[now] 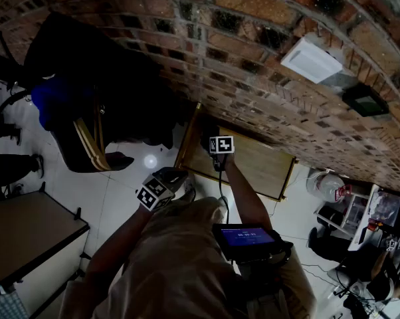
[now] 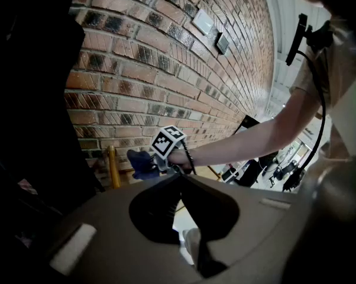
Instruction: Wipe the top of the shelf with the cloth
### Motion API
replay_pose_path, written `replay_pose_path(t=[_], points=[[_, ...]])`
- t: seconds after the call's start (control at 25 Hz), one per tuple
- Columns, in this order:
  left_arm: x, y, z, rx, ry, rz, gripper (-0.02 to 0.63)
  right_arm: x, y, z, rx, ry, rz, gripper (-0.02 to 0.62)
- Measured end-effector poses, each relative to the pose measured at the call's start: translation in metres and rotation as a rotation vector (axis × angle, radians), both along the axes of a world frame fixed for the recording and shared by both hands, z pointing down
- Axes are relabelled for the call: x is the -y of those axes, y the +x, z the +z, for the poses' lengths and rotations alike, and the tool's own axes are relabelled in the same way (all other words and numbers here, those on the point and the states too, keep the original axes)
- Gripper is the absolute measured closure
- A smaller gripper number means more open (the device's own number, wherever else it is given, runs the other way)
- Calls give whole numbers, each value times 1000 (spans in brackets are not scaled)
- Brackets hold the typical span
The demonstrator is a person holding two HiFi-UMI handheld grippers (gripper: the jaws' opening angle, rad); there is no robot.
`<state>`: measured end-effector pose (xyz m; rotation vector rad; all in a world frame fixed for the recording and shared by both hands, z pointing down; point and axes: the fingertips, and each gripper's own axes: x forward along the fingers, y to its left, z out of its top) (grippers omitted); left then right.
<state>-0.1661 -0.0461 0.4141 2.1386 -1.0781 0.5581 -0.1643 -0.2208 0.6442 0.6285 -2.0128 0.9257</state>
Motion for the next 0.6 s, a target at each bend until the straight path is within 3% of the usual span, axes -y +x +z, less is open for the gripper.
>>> replay_pose_path(t=[0.28, 0.44, 0.6], points=[[-29, -24, 9, 7, -47, -17, 606, 16, -35, 85, -126, -32, -18, 491], [-46, -44, 16, 25, -88, -56, 606, 17, -30, 123, -223, -90, 15, 491], [-58, -48, 24, 54, -112, -31, 606, 21, -19, 130, -232, -92, 31, 494]])
